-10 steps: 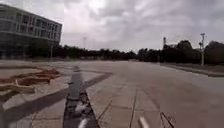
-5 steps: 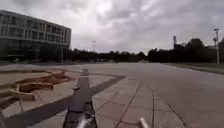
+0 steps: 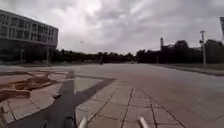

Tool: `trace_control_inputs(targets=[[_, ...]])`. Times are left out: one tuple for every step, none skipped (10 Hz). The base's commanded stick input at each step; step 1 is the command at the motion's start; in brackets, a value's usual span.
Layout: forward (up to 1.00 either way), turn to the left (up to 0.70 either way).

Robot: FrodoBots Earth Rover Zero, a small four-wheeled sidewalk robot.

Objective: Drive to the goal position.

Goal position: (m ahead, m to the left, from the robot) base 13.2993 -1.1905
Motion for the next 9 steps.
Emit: trace_control_inputs(targets=[[0.7, -0.27], [0.7, -0.12], [0.7, 0.0], [0.7, 0.0], [0.7, 0.0], [0.7, 0.0], [0.7, 0.0], [0.7, 0.0], [0.7, 0.0]])
